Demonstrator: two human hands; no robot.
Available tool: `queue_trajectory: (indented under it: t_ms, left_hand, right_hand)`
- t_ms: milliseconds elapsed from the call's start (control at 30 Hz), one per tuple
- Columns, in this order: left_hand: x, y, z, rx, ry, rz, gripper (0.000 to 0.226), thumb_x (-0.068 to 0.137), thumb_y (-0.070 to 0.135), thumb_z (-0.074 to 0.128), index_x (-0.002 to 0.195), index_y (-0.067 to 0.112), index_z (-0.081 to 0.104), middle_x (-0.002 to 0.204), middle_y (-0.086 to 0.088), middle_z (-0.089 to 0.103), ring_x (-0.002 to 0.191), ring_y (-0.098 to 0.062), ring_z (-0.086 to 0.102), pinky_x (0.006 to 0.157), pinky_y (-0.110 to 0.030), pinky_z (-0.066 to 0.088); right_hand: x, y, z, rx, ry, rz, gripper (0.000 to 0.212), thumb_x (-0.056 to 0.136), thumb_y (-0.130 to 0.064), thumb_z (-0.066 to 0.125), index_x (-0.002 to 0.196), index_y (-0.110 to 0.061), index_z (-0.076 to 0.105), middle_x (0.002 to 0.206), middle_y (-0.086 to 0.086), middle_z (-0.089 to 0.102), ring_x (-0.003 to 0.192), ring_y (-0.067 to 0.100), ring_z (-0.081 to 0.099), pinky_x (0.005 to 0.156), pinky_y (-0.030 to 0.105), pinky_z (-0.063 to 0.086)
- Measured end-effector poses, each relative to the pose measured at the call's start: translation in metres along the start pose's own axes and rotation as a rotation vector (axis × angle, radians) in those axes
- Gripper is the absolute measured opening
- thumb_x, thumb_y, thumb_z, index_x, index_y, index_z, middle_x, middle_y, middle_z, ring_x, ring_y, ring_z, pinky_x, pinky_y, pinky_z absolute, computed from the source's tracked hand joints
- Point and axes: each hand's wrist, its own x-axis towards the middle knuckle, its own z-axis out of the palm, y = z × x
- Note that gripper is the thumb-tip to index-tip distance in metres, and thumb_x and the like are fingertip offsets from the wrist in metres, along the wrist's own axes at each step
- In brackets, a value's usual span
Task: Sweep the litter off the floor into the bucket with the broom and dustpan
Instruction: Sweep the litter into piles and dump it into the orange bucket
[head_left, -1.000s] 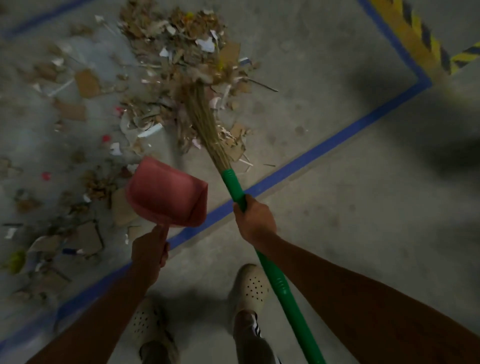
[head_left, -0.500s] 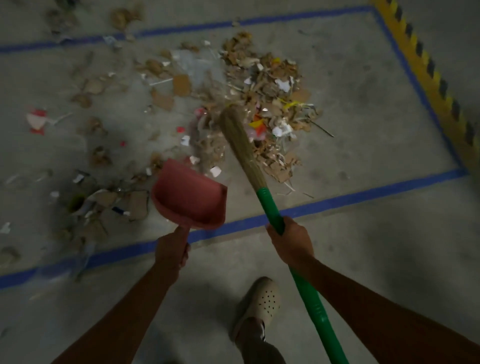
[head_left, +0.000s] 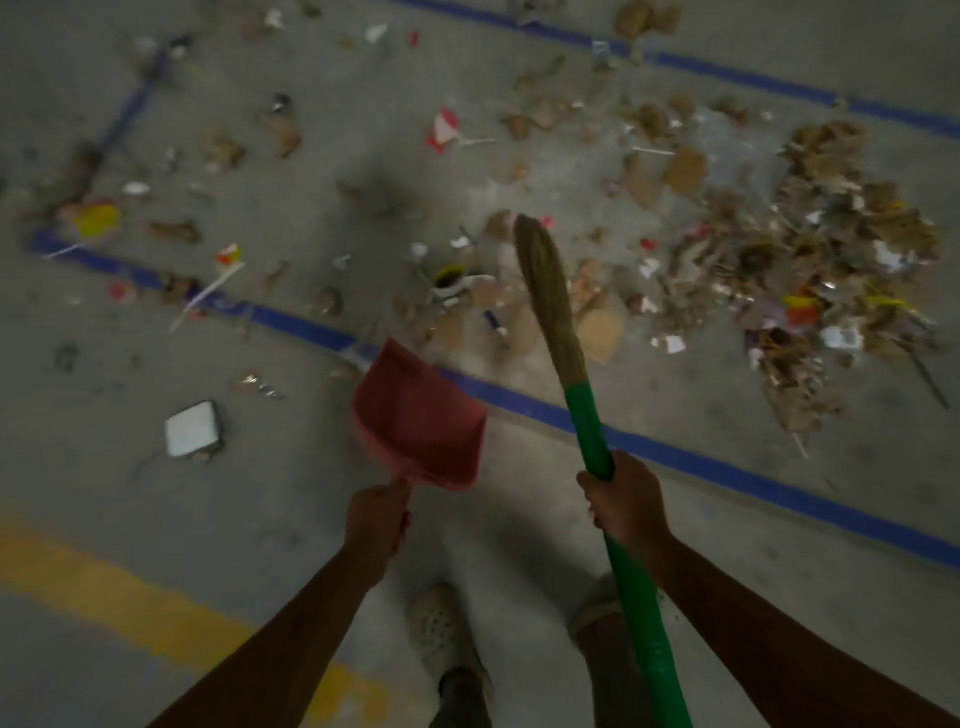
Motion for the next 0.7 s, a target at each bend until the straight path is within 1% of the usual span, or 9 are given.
queue_trajectory:
  t_ms: [67, 133, 233, 300, 367, 500, 600, 633, 700]
  left_hand:
    - [0.002, -0.019, -0.043, -0.066, 0.054, -0.03, 0.047, 0.095, 0.038, 0.068, 0.062, 0.004, 0.058, 0.053, -0.013, 0.055, 0.032, -0.015, 0.039, 0.038, -0.02, 0.028]
    - [0.003, -0.038, -0.081, -0.127, 0.094, -0.051, 0.053, 0.093, 0.044, 0.069, 0.062, 0.004, 0.056, 0.058, -0.017, 0.054, 0.034, -0.016, 0.038, 0.04, -0.021, 0.028]
    - [0.005, -0.07, -0.132, -0.189, 0.151, -0.075, 0.058, 0.09, 0.052, 0.069, 0.063, 0.003, 0.055, 0.058, -0.016, 0.053, 0.037, -0.016, 0.038, 0.041, -0.022, 0.027]
    - [0.007, -0.092, -0.16, -0.23, 0.186, -0.099, 0.059, 0.088, 0.055, 0.069, 0.064, 0.003, 0.055, 0.055, -0.014, 0.053, 0.038, -0.016, 0.037, 0.041, -0.024, 0.026]
    - [0.008, -0.113, -0.182, -0.261, 0.223, -0.132, 0.062, 0.086, 0.059, 0.07, 0.063, 0.003, 0.055, 0.053, -0.012, 0.052, 0.039, -0.016, 0.036, 0.041, -0.024, 0.025]
    - [0.011, -0.15, -0.211, -0.28, 0.287, -0.164, 0.062, 0.092, 0.054, 0.065, 0.065, -0.001, 0.056, 0.041, -0.009, 0.041, 0.03, -0.015, 0.029, 0.037, -0.019, 0.021]
    - [0.017, -0.173, -0.219, -0.283, 0.319, -0.193, 0.062, 0.093, 0.054, 0.065, 0.065, 0.0, 0.055, 0.041, -0.008, 0.041, 0.03, -0.014, 0.029, 0.037, -0.019, 0.021]
    - [0.021, -0.177, -0.22, -0.283, 0.327, -0.21, 0.062, 0.092, 0.054, 0.065, 0.064, 0.0, 0.055, 0.041, -0.008, 0.042, 0.03, -0.014, 0.03, 0.037, -0.02, 0.022]
    - [0.03, -0.181, -0.217, -0.277, 0.333, -0.239, 0.062, 0.093, 0.054, 0.065, 0.064, 0.0, 0.056, 0.042, -0.007, 0.042, 0.03, -0.015, 0.03, 0.038, -0.02, 0.023]
  right_hand:
    - [-0.012, -0.022, 0.035, -0.056, -0.074, -0.082, 0.017, 0.091, -0.024, 0.07, 0.097, -0.014, 0.058, 0.075, 0.008, 0.067, 0.061, 0.023, 0.068, 0.06, 0.04, 0.06]
    - [-0.024, -0.044, 0.068, -0.138, -0.177, -0.135, 0.017, 0.093, -0.024, 0.069, 0.101, -0.018, 0.054, 0.075, 0.005, 0.067, 0.06, 0.021, 0.069, 0.06, 0.036, 0.059]
    - [-0.041, -0.072, 0.12, -0.307, -0.279, -0.238, 0.018, 0.095, -0.026, 0.066, 0.107, -0.019, 0.054, 0.075, -0.001, 0.06, 0.064, 0.018, 0.063, 0.057, 0.031, 0.051]
    - [-0.053, -0.089, 0.153, -0.4, -0.316, -0.324, 0.016, 0.096, -0.027, 0.064, 0.104, -0.017, 0.054, 0.075, -0.001, 0.055, 0.066, 0.017, 0.056, 0.056, 0.025, 0.042]
    - [-0.063, -0.1, 0.185, -0.429, -0.372, -0.358, 0.014, 0.098, -0.026, 0.062, 0.097, -0.016, 0.053, 0.077, 0.003, 0.056, 0.066, 0.018, 0.055, 0.055, 0.026, 0.043]
    - [-0.065, -0.102, 0.246, -0.468, -0.526, -0.317, 0.017, 0.099, -0.027, 0.06, 0.092, -0.013, 0.054, 0.081, 0.012, 0.059, 0.072, 0.026, 0.059, 0.066, 0.044, 0.055]
    - [-0.043, -0.086, 0.273, -0.534, -0.553, -0.221, 0.024, 0.097, -0.033, 0.063, 0.099, -0.01, 0.059, 0.08, 0.005, 0.059, 0.077, 0.024, 0.061, 0.058, 0.029, 0.049]
    - [-0.032, -0.079, 0.276, -0.546, -0.543, -0.17, 0.032, 0.095, -0.036, 0.065, 0.103, -0.005, 0.063, 0.083, 0.006, 0.063, 0.077, 0.024, 0.064, 0.059, 0.027, 0.049]
    - [-0.006, -0.067, 0.274, -0.54, -0.492, -0.05, 0.04, 0.094, -0.037, 0.066, 0.108, -0.001, 0.065, 0.093, 0.011, 0.07, 0.082, 0.027, 0.07, 0.066, 0.031, 0.057]
